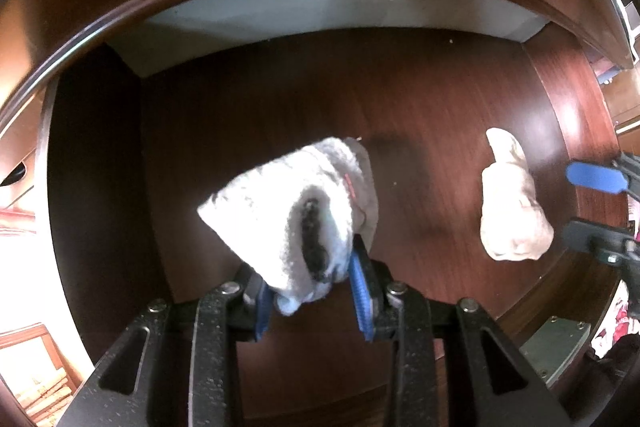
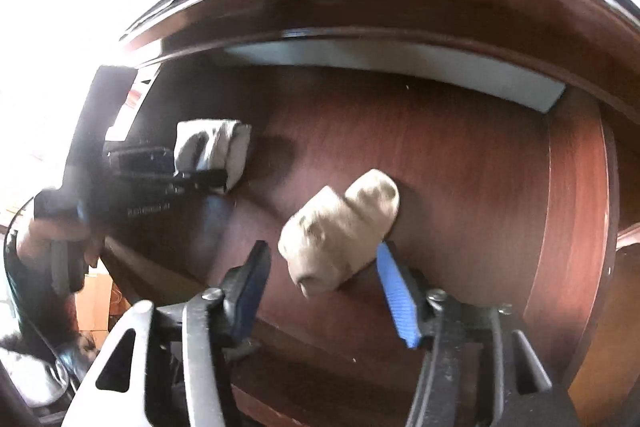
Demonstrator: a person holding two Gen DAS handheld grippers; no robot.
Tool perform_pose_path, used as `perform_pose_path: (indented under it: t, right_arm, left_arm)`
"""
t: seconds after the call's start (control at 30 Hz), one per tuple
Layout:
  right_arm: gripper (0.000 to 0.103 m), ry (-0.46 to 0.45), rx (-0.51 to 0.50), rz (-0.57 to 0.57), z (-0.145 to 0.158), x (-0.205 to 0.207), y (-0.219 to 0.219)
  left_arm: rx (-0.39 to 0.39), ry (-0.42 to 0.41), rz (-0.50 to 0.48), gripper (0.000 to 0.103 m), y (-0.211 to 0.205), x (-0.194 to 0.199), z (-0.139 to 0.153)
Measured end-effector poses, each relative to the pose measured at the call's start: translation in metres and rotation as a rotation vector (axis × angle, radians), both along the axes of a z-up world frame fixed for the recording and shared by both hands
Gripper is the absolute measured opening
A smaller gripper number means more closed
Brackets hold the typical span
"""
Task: Take underwear out of drawer
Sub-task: 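Grasp the beige knit sock in the drawer with the right gripper, then lift the grey sock and beige sock out of the drawer toward the tray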
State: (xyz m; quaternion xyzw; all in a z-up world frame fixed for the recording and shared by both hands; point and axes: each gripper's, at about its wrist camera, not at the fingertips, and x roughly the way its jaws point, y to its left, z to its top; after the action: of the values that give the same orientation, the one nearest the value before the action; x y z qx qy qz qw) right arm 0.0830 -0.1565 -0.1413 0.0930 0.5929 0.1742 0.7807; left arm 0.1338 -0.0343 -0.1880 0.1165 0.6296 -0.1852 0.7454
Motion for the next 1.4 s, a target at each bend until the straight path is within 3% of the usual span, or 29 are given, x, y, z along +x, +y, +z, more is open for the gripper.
perform_pose_path:
  t: [0.13,0.43,0.53,0.6,0.77,0.83,0.93,1.13,1.4]
  right_arm:
    - [0.062,0.082,-0.117,0.030,-0.017,0.020,0.018]
    - [0.062,0.156,-0.189,0.105,-0.042,0.040,0.053]
    - [0.056,0.138,-0.203,0.143,-0.042,0.038,0.060]
    - [0.044,0.121,-0.177,0.163,-0.045,0.036,0.065]
    - [0.037,0.082,-0.111,0.187,-0.038,0.025,0.062]
    - [0.037,0.043,-0.068,0.171,-0.029,0.018,0.054]
    - [0.037,-0.101,-0.007,0.128,-0.003,0.001,0.039]
    - [0.037,-0.278,0.040,0.023,0.027,-0.025,0.020]
    - [0.037,-0.355,0.060,-0.010,0.041,-0.032,0.004]
  left_arm:
    - [-0.013,0.013,0.008,0.033,0.003,0.010,0.008]
    - [-0.006,0.016,0.010,0.035,0.008,0.012,-0.002]
    - [-0.022,0.028,0.029,0.036,0.011,0.013,-0.006]
    - [-0.026,0.028,0.032,0.036,0.012,0.014,-0.007]
    - [-0.027,0.027,0.030,0.035,0.013,0.016,-0.007]
    - [-0.039,0.030,0.035,0.035,0.014,0.017,-0.006]
    - [-0.051,0.030,0.030,0.030,0.017,0.016,-0.006]
    - [-0.123,-0.016,0.026,0.026,0.023,0.008,0.003]
    - [-0.170,-0.070,0.030,0.024,0.029,-0.012,0.019]
